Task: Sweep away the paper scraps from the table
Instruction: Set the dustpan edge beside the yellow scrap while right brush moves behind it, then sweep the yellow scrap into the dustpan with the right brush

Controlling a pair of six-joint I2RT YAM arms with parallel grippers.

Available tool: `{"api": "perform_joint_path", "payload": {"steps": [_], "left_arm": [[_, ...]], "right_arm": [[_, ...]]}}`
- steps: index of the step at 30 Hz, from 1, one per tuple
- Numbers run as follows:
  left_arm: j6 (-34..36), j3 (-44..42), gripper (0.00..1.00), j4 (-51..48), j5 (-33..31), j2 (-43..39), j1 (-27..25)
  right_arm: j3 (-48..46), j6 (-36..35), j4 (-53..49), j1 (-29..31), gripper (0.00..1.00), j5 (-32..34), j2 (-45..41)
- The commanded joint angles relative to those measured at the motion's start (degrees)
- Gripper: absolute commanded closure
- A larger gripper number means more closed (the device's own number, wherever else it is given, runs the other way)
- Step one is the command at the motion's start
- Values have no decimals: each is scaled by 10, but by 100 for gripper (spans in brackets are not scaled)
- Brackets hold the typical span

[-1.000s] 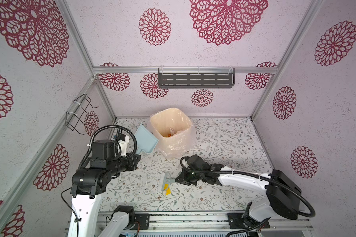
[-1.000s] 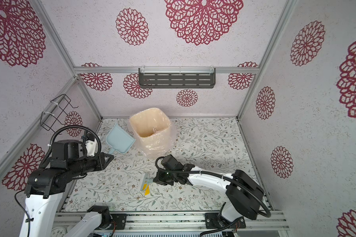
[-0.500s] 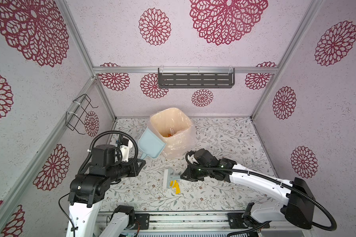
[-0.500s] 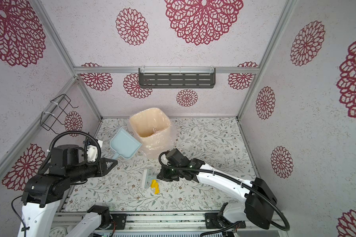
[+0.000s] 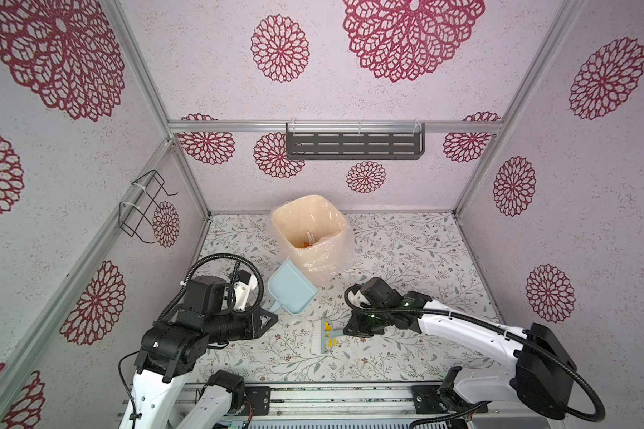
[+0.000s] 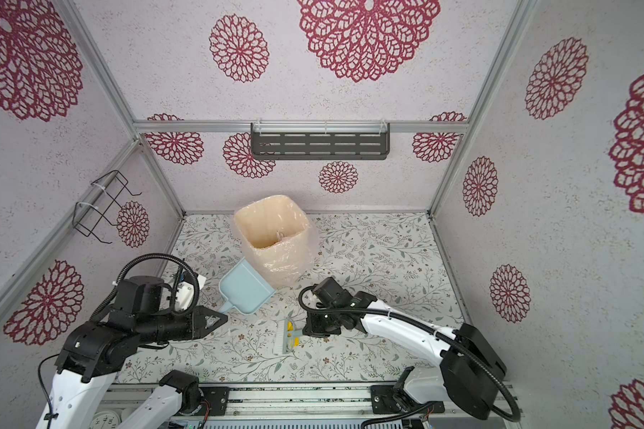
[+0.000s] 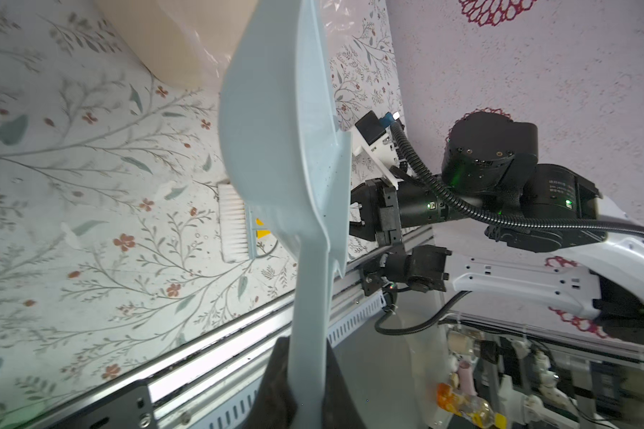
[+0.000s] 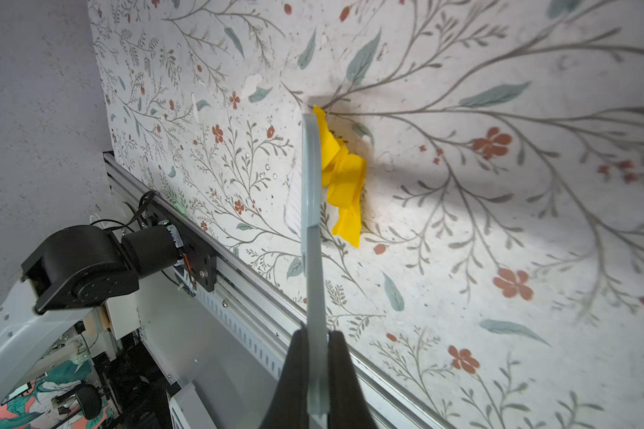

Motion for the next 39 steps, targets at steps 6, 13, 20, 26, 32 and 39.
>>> {"api": "perform_joint_path", "payload": {"steps": [6, 13, 20, 26, 32, 39], "left_arm": [[-104, -77, 100, 129, -29, 8, -124], [-148, -140, 100, 187, -48, 37, -193], [-171, -181, 100, 245, -56, 75, -232], [-175, -218, 100, 316, -30, 123, -252], [-150, -228, 100, 362, 11, 186, -254], [-125, -231, 100, 397, 48, 247, -254]], "right_arm": [[-21, -123, -212, -116, 100, 22, -78], [12, -193, -300, -197, 100, 30, -97], [113, -218, -359, -207, 100, 12, -87], [216, -246, -433, -214, 100, 101, -56], [276, -267, -488, -214, 100, 203, -11], [299, -284, -506, -209, 100, 230, 32]]}}
